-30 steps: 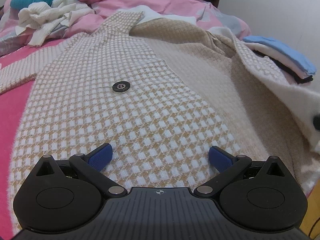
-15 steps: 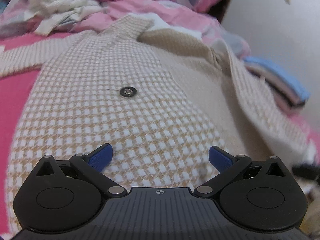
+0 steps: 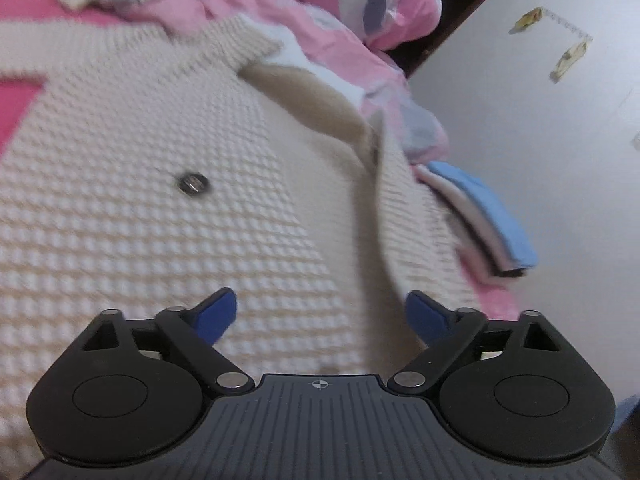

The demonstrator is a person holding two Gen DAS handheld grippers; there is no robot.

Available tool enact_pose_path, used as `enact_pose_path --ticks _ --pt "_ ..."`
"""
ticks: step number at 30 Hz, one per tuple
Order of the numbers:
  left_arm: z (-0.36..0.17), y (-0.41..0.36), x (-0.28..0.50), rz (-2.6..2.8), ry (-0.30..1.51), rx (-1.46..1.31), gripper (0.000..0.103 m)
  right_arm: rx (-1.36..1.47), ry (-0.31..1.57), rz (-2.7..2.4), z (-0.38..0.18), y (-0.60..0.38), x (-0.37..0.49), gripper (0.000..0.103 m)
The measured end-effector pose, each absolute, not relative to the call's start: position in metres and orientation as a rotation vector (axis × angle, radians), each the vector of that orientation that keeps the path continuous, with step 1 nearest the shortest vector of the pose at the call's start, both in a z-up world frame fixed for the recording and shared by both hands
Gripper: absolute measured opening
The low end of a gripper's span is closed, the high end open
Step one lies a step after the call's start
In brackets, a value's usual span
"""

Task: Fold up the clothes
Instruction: 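Lift and pull the grasped coat front edge with the right gripper, then open the right gripper and release the coat edge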

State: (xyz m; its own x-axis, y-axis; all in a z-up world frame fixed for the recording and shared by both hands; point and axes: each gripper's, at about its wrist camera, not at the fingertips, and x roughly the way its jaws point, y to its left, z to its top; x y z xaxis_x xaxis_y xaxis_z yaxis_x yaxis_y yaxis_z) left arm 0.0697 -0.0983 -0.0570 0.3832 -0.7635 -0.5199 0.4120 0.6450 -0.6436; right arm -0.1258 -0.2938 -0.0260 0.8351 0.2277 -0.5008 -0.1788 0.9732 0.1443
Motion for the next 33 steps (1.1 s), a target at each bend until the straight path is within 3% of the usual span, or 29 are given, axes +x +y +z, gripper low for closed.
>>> enact_pose_path --ticks 17,29,31,33 --pt "-0.076 -0.118 0.064 -0.923 1.031 -0.489 0.049 -0.055 0.590 0.419 -0.034 -0.254 -0.138 0.000" --pt "-0.074 -0.129 0.053 -0.944 0.974 -0.309 0.050 0.247 0.564 0.304 -0.006 -0.327 -0.137 0.002" --pt "-0.071 -0.133 0.049 -0.949 0.956 -0.262 0.050 0.332 0.525 0.275 0.006 -0.347 -0.132 0.004" --pt "-0.072 -0.136 0.049 -0.955 0.951 -0.240 0.050 0.410 0.490 0.244 0.015 -0.364 -0.124 0.018"
